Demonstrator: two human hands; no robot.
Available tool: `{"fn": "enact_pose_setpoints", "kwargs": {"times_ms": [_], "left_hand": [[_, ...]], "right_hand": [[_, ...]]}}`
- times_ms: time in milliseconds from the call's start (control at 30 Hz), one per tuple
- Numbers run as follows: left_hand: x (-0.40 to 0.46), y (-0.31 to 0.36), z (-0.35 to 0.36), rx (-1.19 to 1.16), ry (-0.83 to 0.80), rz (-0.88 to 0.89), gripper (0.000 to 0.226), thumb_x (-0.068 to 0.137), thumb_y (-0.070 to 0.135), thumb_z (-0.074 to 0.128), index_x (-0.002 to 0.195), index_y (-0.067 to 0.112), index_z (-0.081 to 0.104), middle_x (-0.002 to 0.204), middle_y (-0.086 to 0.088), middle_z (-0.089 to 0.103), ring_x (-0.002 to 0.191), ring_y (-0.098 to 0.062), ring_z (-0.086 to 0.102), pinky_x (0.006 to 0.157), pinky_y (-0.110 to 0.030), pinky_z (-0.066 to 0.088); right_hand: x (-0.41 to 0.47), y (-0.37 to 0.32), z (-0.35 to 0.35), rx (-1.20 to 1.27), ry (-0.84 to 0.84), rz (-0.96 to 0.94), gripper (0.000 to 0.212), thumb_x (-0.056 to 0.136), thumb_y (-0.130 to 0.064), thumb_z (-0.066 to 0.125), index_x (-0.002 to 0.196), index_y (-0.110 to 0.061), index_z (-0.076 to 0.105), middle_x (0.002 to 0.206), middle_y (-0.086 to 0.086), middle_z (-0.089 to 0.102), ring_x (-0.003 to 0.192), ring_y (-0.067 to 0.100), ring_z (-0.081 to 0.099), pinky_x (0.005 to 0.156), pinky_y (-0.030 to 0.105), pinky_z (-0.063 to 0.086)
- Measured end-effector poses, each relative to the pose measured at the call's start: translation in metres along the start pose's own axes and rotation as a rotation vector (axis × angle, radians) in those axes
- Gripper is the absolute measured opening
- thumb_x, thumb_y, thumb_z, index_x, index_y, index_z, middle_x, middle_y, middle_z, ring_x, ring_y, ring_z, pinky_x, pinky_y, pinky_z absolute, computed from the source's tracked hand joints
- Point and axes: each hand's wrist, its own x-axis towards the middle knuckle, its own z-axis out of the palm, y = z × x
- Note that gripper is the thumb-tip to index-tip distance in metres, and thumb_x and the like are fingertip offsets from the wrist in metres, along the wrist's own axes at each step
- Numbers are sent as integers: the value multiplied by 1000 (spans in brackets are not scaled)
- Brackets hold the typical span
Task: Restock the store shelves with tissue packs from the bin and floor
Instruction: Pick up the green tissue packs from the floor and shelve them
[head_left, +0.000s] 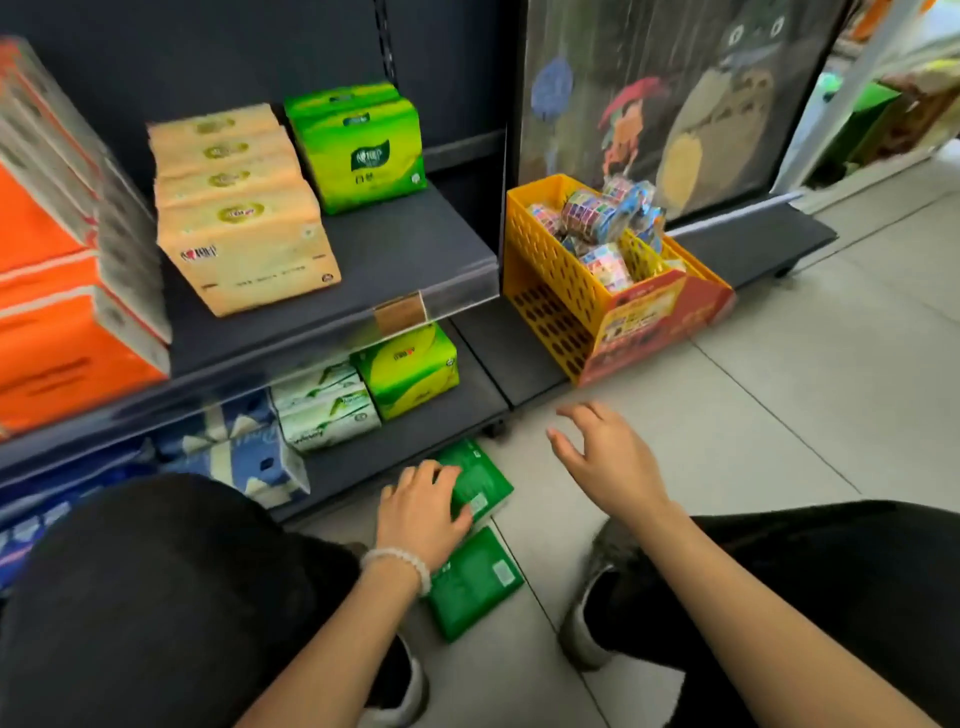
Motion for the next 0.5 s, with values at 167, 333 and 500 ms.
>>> {"fn": "enact_pose_setpoints", "kwargs": {"times_ms": [167,333,500], "left_hand": [[-1,-10,48,11,-168,-62,56,90,53,45,138,27,34,137,2,41,128,-19,37,99,-35,35],[6,-20,94,-13,-282,-131,67,82,57,56,137,25,35,136,2,42,127,-20,39,100,-36,37],[17,-28,140,-74,-411,-193,79,77,59,62,141,25,29,139,2,40,128,-19,38,101,-36,35]], "right_hand": [[9,14,42,19,-122,85,44,92,-40,53,129,-15,54,126,6,54,113,27,52,88,38,46],[31,12,87,25,-207,134,51,90,-45,55,132,-16,50,130,6,51,116,27,50,89,39,47],[43,16,152,-8,-372,208,62,86,-48,59,134,-13,44,132,10,48,119,30,46,89,41,45]]}}
